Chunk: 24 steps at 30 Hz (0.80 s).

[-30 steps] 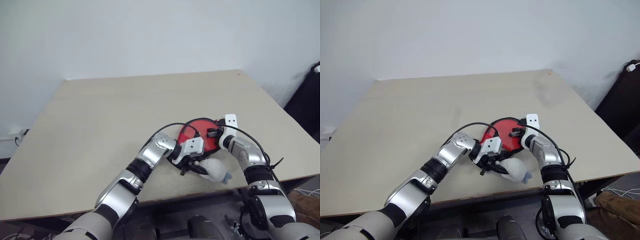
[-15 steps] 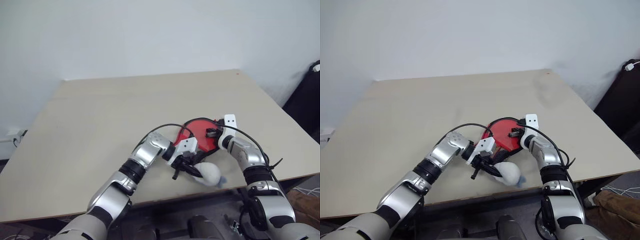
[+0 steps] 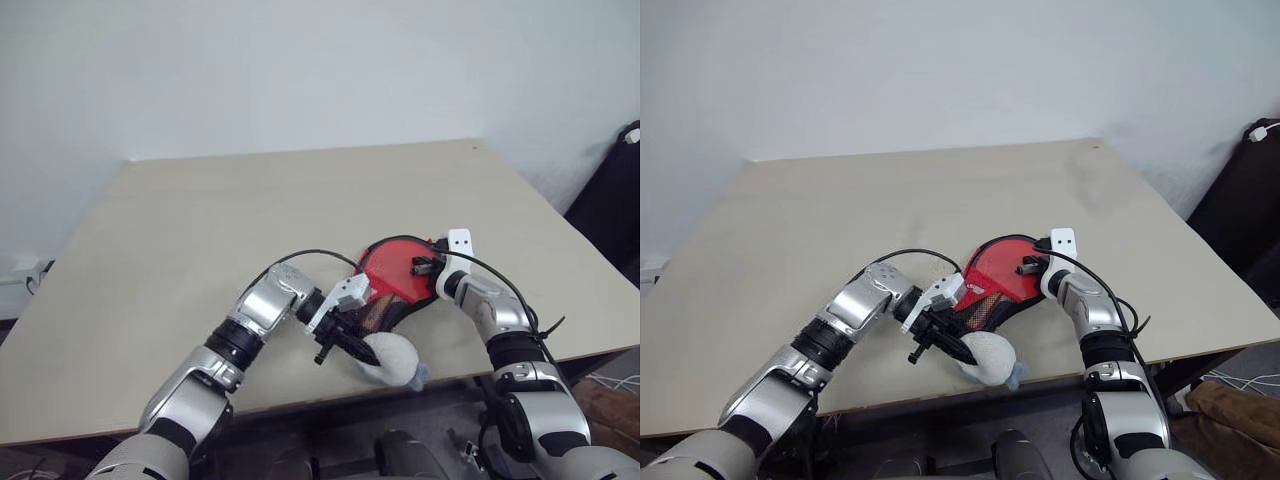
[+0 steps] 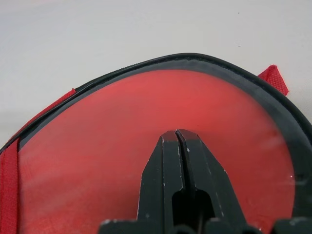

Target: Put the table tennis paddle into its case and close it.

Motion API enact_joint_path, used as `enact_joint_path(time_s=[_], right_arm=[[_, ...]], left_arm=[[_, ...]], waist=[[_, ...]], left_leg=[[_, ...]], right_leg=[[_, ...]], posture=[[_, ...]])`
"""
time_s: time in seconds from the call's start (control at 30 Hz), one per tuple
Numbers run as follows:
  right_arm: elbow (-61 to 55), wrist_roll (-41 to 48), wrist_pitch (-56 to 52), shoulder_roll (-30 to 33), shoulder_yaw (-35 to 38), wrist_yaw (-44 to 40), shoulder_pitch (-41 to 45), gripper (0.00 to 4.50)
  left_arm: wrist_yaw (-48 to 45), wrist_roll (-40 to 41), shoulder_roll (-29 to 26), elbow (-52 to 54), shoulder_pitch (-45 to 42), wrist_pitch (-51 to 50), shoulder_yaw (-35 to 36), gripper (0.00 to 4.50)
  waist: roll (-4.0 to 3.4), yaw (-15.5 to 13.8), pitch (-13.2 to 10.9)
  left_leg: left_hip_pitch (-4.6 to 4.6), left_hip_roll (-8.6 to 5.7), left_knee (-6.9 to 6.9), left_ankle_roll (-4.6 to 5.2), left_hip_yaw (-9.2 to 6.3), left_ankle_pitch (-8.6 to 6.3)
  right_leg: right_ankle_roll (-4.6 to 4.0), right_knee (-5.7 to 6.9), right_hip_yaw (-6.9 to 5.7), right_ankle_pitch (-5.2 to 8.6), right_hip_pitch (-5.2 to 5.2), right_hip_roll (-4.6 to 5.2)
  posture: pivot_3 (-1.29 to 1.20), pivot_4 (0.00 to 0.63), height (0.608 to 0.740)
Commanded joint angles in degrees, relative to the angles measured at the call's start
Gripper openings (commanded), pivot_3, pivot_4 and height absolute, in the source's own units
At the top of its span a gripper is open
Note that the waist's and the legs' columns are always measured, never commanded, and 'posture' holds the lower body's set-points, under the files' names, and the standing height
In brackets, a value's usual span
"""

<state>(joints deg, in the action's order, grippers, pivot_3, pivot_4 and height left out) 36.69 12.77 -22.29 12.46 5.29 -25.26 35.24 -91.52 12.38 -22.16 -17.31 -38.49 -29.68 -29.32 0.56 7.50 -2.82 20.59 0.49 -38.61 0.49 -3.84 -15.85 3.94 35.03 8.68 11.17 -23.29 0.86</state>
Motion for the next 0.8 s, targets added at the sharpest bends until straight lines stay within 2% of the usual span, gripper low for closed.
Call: enact_joint_path(time_s=[0.03,0.2,0.8], right_arm=[[0.21,-0.41,-0.60,0.03,-0.17,-0.15,-0.66,0.00],[0.51,-0.46,-0.50,-0.08,-0.24,-0.20,-0.62,0.00],[0.50,-0.47,-0.78,-0.91,-1.27,-0.55,-0.79,0.00]], left_arm=[[-0.98,3.33,-2.73,4.17,0.79,-2.11,-0.85,0.29],[-0.66,3.05,-5.31,5.39,2.49,-2.67,-0.01,0.29],[2.49,0.81,-10.33,-1.80,2.16,0.40,4.75,0.29]], waist=[[0.00,0.01,0.00],[0.00,0.00,0.00],[0.01,0.94,0.00]], left_leg=[[0.00,0.00,0.00,0.00,0.00,0.00],[0.00,0.00,-0.01,0.00,0.00,0.00],[-0.06,0.02,-0.01,0.00,-0.01,0.00]], right_leg=[[0.00,0.00,0.00,0.00,0.00,0.00],[0.00,0.01,-0.01,0.00,0.00,0.00],[0.00,0.11,-0.02,0.00,0.00,-0.02]], posture=[[0.00,0.000,0.740],[0.00,0.000,0.740],[0.00,0.000,0.740]])
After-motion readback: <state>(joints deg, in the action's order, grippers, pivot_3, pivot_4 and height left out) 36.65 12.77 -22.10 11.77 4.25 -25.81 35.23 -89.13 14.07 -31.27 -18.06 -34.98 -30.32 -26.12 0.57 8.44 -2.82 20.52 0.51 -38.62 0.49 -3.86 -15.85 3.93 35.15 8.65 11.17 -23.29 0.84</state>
